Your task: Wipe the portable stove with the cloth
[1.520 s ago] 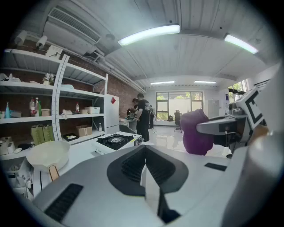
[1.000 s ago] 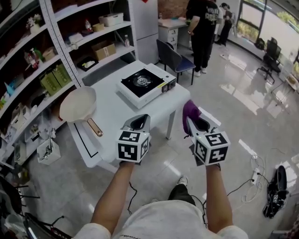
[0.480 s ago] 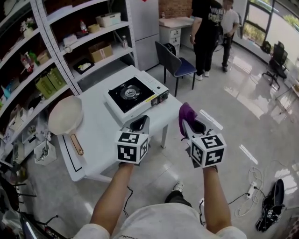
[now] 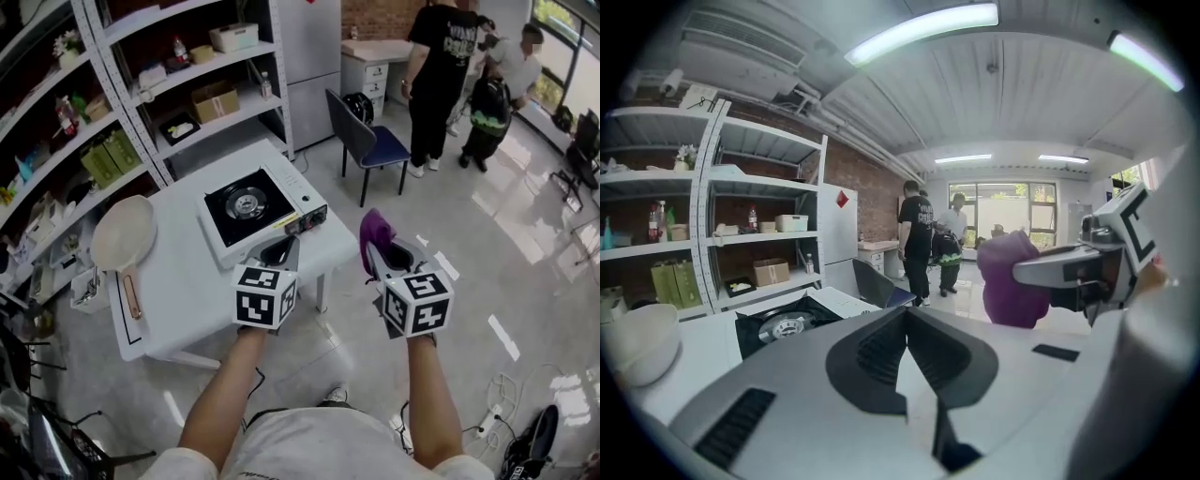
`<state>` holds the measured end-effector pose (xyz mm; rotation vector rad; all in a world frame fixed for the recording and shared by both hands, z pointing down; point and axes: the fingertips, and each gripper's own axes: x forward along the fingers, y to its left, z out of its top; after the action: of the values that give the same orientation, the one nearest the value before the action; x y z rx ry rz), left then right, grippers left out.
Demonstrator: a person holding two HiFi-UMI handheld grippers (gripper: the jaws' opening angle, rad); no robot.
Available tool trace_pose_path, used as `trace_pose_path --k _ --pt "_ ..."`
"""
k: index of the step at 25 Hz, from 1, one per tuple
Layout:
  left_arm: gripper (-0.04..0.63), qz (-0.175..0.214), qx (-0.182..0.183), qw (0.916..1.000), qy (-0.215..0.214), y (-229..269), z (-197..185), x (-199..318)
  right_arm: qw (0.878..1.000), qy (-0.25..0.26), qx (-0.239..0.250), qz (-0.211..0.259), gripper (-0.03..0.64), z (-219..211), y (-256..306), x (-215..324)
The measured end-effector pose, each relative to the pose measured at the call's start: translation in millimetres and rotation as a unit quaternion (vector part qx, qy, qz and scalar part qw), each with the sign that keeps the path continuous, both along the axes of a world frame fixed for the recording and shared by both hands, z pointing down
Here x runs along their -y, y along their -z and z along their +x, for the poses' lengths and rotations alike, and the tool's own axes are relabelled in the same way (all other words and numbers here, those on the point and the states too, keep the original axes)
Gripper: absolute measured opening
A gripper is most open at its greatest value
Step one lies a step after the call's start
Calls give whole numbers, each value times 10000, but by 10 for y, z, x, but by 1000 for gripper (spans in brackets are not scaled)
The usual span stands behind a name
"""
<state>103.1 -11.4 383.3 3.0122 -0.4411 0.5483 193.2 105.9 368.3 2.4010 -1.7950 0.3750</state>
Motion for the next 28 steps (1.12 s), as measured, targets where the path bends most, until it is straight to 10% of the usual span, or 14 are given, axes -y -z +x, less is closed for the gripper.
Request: trace_pose_path --k 28 --pt "3 76 84 9866 1630 -165 -40 1685 9808 1842 -491 -407 64 646 -114 1978"
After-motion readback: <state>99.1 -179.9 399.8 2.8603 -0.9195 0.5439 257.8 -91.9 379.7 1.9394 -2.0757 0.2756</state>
